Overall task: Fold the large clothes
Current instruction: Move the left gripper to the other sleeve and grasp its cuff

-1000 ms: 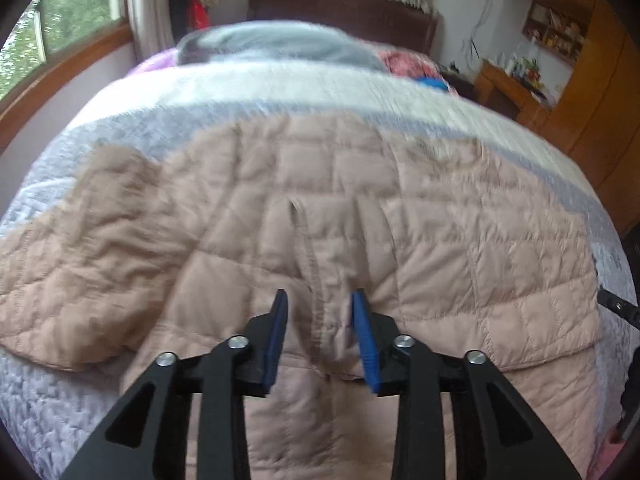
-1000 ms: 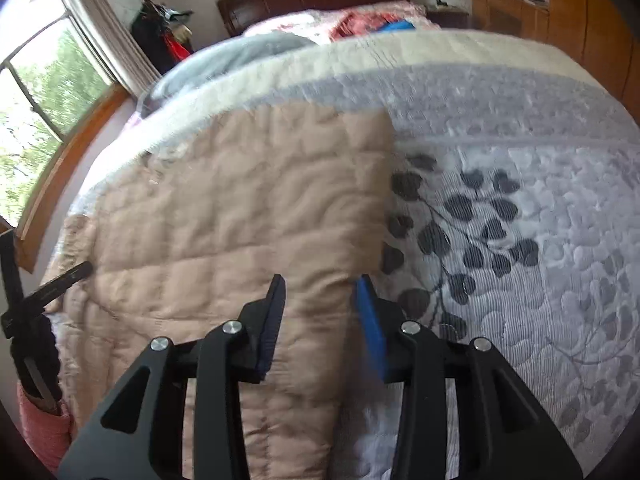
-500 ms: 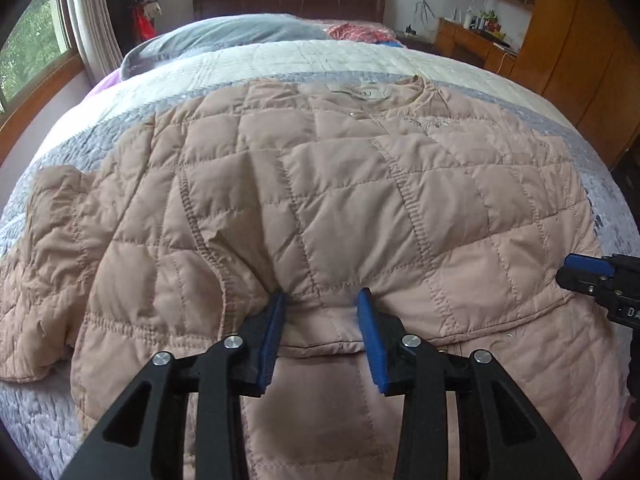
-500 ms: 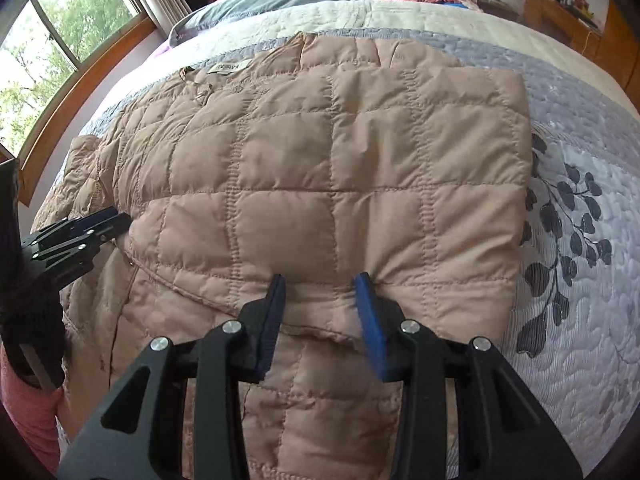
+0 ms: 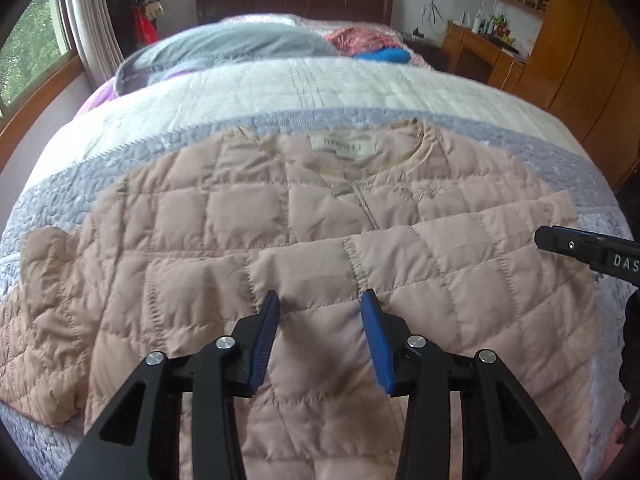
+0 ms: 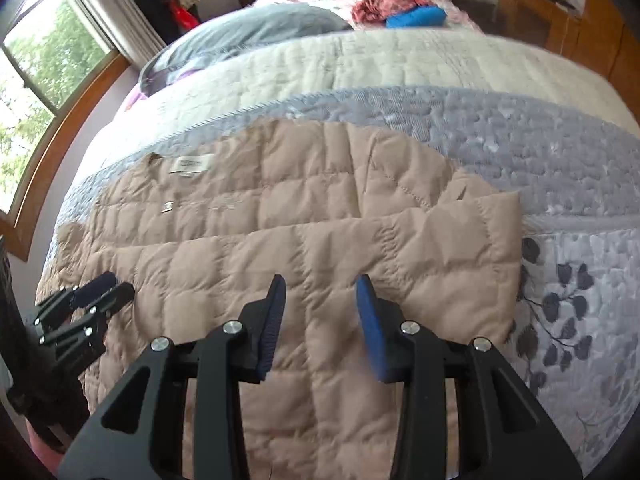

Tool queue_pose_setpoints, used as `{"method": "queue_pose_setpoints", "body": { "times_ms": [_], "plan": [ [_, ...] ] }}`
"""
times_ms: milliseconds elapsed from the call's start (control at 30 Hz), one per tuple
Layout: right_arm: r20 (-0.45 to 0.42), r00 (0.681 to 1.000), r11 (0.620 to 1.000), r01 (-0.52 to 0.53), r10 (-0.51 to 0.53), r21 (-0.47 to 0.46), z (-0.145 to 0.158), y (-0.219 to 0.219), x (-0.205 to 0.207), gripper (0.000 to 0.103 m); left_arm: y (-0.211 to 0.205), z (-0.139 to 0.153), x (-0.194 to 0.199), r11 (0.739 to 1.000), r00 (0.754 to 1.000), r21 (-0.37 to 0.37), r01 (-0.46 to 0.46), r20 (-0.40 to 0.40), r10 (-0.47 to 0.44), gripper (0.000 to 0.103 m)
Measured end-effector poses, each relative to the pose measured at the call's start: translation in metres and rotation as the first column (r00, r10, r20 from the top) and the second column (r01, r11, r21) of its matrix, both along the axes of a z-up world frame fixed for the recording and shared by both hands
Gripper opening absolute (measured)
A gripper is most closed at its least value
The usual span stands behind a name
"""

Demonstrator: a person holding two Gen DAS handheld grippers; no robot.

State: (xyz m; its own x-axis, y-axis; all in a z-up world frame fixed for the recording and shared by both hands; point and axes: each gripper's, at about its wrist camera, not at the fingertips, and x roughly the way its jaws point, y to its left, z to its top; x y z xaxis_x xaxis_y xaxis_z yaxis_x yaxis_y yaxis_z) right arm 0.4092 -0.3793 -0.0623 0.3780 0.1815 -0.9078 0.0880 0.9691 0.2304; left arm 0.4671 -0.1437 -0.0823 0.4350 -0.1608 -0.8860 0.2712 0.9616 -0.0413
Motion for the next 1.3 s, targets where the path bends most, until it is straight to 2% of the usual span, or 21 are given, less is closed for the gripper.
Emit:
{"method": "queue_pose_setpoints", "body": {
  "times_ms": [67, 133, 267, 433, 533, 600, 667, 800, 867, 900, 967, 1067, 1133, 1233, 1267, 1300],
  "plan": [
    [-0.051, 0.999, 1.0, 0.016, -0.015, 0.023, -0.02, -0.007, 0.005, 0.033, 0.002, -0.016, 0.008, 1.0, 0.999, -0.015, -0.001, -0.034, 0.0, 0.045],
    [-0.042, 0.999, 1.0, 0.013, -0.012, 0.027, -0.026, -0.007, 0.001, 0.033, 0.005, -0.017, 0.012, 0.999, 0.999, -0.039, -0.011, -0.041, 0.009, 0.045],
    [-0.014, 1.0, 1.0, -0.009, 0.01, 0.018, -0.007, -0.002, -0.015, 0.037, 0.014, -0.003, 0.004, 0.999, 0.999, -0.04, -0.029, -0.036, 0.028, 0.044],
    [0.036, 0.994, 0.992, -0.106, 0.104, 0.064, 0.015, 0.012, -0.065, 0.037, 0.019, 0.02, -0.048, 0.999, 0.997, -0.026, 0.038, 0.063, -0.037, 0.044],
    [0.028, 0.989, 0.988, -0.147, 0.145, 0.056, 0.009, 0.022, -0.095, 0.037, 0.021, 0.011, -0.063, 0.999, 0.997, -0.015, 0.052, 0.051, -0.051, 0.044],
    [-0.006, 0.991, 0.989, -0.135, 0.136, 0.059, -0.006, 0.024, -0.098, 0.035, 0.021, -0.007, -0.059, 0.999, 0.999, 0.007, 0.046, 0.01, -0.046, 0.045],
    [-0.016, 0.992, 0.99, -0.124, 0.125, 0.068, -0.021, 0.025, -0.095, 0.035, 0.023, -0.019, -0.055, 0.999, 0.999, -0.01, 0.035, 0.0, -0.035, 0.046],
    [-0.004, 0.992, 0.99, -0.123, 0.124, 0.075, -0.015, 0.025, -0.096, 0.036, 0.025, -0.011, -0.057, 1.0, 1.0, -0.016, 0.024, -0.007, -0.025, 0.046],
    [0.048, 0.991, 0.984, -0.131, 0.126, 0.119, 0.001, 0.018, -0.108, 0.037, 0.038, 0.001, -0.063, 0.999, 1.0, -0.051, 0.018, 0.004, -0.017, 0.047],
    [0.072, 0.99, 0.982, -0.134, 0.125, 0.136, 0.008, 0.013, -0.114, 0.039, 0.049, 0.009, -0.068, 0.997, 1.0, -0.071, 0.017, 0.023, -0.015, 0.048],
    [0.115, 0.987, 0.98, -0.129, 0.112, 0.154, 0.021, 0.001, -0.129, 0.042, 0.072, 0.02, -0.079, 0.996, 0.999, -0.089, -0.002, 0.048, 0.006, 0.06],
    [0.124, 0.99, 0.99, -0.083, 0.069, 0.114, 0.03, -0.02, -0.146, 0.043, 0.128, 0.03, -0.092, 0.992, 0.993, -0.084, -0.09, 0.065, 0.096, 0.063],
    [0.121, 0.991, 0.993, -0.066, 0.054, 0.097, 0.029, -0.031, -0.153, 0.044, 0.178, 0.033, -0.099, 0.98, 0.981, -0.081, -0.182, 0.059, 0.187, 0.063],
    [0.105, 0.994, 0.996, -0.047, 0.039, 0.071, 0.025, -0.042, -0.163, 0.044, 0.26, 0.032, -0.114, 0.931, 0.93, -0.056, -0.36, 0.051, 0.363, 0.063],
    [0.103, 0.994, 0.997, -0.047, 0.041, 0.061, 0.022, -0.041, -0.164, 0.044, 0.287, 0.031, -0.116, 0.906, 0.905, -0.039, -0.421, 0.053, 0.422, 0.063],
    [0.099, 0.994, 0.997, -0.05, 0.045, 0.056, 0.02, -0.04, -0.165, 0.044, 0.317, 0.03, -0.12, 0.869, 0.867, -0.015, -0.495, 0.056, 0.495, 0.063]
  ]
}}
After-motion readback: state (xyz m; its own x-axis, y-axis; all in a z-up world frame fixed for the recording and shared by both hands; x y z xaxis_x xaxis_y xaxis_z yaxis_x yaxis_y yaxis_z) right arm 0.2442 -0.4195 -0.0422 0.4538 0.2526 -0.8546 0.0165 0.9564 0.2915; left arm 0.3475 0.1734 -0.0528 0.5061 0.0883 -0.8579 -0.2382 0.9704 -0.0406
